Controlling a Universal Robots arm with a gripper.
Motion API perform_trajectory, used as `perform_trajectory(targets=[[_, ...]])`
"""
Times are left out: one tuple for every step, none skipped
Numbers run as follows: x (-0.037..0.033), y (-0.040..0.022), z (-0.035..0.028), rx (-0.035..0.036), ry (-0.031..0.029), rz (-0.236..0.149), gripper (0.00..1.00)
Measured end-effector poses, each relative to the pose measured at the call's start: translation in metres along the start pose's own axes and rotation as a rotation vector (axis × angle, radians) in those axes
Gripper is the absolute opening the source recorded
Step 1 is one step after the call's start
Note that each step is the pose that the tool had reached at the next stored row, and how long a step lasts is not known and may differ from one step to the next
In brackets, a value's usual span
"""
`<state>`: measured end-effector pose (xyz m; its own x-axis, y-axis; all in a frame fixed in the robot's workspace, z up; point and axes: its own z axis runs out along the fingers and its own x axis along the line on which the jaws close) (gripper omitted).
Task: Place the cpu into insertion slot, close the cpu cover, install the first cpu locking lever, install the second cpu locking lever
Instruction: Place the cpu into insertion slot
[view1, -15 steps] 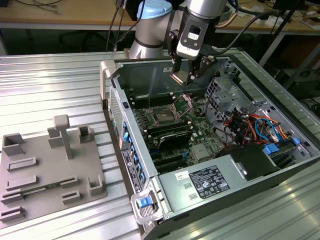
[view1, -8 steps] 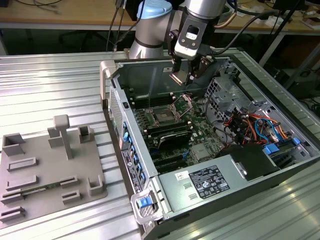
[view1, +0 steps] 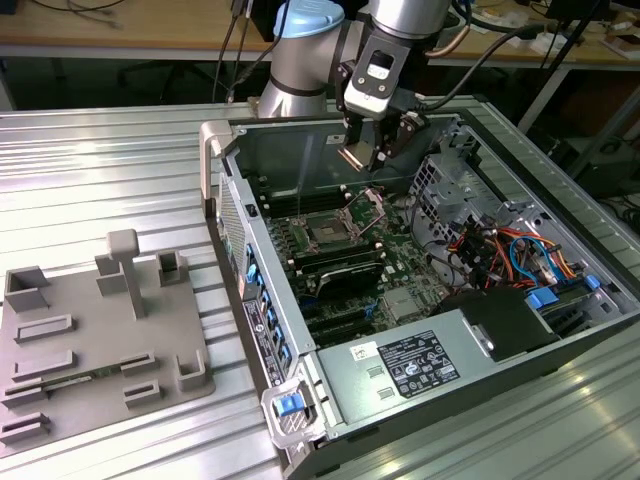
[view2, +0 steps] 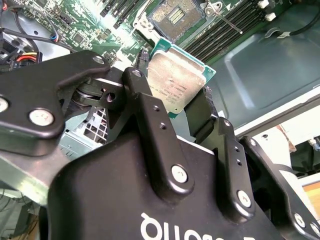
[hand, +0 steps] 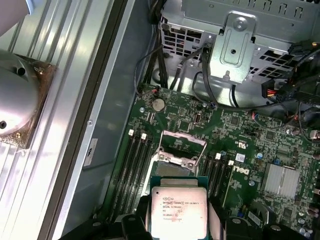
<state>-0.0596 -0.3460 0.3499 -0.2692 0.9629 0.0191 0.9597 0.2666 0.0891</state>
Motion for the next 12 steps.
perform_trajectory(targets=[[0.0000,0.0000,0.0001,-0.0001,-0.0004,0.004,0.55],[0.0000,-0.0001,0.0001,-0.0002,-0.0009,0.009,0.55],[0.0000,-0.0001,0.0002,-0.0003,-0.0012,0.014,0.55],[0.0000,-0.0002,0.0003,-0.0004,-0.0015,0.017,0.55],[0.0000,-0.0002,0.0003,-0.0004,-0.0019,0.021,0.55],[0.0000,-0.0002,0.0004,-0.0005,-0.0021,0.024,0.55],[0.0000,-0.0002,0.0004,-0.0006,-0.0024,0.027,0.55],[0.0000,-0.0002,0.0005,-0.0007,-0.0030,0.033,0.55],[0.0000,-0.0002,0.0004,-0.0007,-0.0031,0.035,0.55],[0.0000,-0.0002,0.0004,-0.0007,-0.0032,0.036,0.55],[0.0000,-0.0002,0.0004,-0.0007,-0.0033,0.036,0.55],[0.0000,-0.0002,0.0004,-0.0007,-0.0033,0.036,0.55]])
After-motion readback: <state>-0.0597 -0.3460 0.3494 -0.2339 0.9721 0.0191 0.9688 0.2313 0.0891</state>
